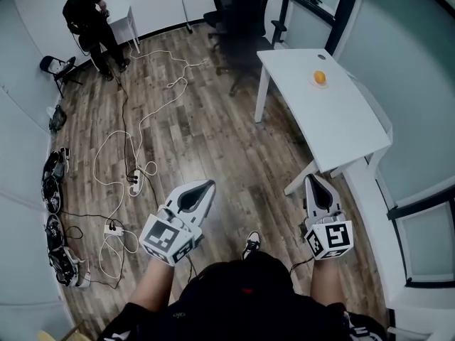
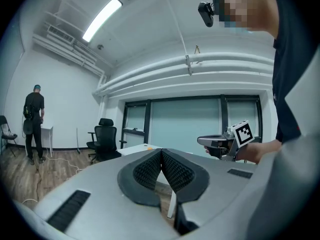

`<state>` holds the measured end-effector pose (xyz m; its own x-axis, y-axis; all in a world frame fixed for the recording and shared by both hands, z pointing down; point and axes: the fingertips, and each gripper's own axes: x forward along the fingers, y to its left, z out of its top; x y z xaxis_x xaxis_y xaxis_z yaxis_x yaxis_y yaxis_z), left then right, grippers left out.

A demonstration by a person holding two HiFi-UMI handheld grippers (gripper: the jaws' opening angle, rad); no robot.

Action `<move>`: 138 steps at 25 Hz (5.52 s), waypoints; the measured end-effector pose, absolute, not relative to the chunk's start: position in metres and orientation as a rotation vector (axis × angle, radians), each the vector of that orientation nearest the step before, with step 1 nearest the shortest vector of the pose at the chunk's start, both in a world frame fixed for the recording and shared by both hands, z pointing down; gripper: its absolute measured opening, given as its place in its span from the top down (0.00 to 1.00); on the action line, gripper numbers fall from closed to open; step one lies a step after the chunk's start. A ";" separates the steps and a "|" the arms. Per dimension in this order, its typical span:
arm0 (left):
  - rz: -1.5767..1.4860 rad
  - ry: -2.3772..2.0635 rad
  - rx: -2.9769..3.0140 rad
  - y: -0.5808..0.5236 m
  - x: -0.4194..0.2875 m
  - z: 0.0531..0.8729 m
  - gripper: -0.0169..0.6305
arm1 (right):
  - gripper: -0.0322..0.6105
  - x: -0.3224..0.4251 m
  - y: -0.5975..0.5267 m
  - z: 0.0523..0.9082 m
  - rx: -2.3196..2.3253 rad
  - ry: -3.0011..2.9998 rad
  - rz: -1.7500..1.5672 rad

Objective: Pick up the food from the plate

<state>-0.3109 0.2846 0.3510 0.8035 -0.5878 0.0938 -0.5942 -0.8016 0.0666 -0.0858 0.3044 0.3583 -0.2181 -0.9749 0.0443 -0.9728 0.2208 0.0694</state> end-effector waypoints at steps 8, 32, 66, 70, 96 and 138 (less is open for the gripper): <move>0.106 -0.940 2.917 0.213 -0.190 0.337 0.94 | 0.90 0.038 0.244 0.357 1.957 -2.381 -0.010; 0.148 -0.793 2.939 -0.003 -0.063 0.377 0.94 | 0.90 0.153 0.053 0.400 2.025 -2.296 0.090; 0.275 -0.455 2.959 -0.448 0.065 0.415 0.94 | 0.90 0.261 -0.358 0.439 2.206 -2.055 0.156; 0.261 -0.480 2.953 -0.483 0.129 0.416 0.94 | 0.90 0.324 -0.391 0.434 2.189 -2.051 0.112; 0.402 -0.192 2.919 -0.598 0.333 0.472 0.94 | 0.63 0.537 -0.540 0.568 2.237 -1.746 0.385; 0.272 -0.135 2.963 -0.598 0.304 0.425 0.94 | 0.40 0.491 -0.538 0.484 2.256 -1.703 0.209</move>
<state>0.3044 -0.5984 0.4252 0.9794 -0.0745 0.1877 -0.1041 -0.9827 0.1532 0.4912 -0.5375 0.4844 0.2838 -0.9118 0.2967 -0.9565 -0.2476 0.1540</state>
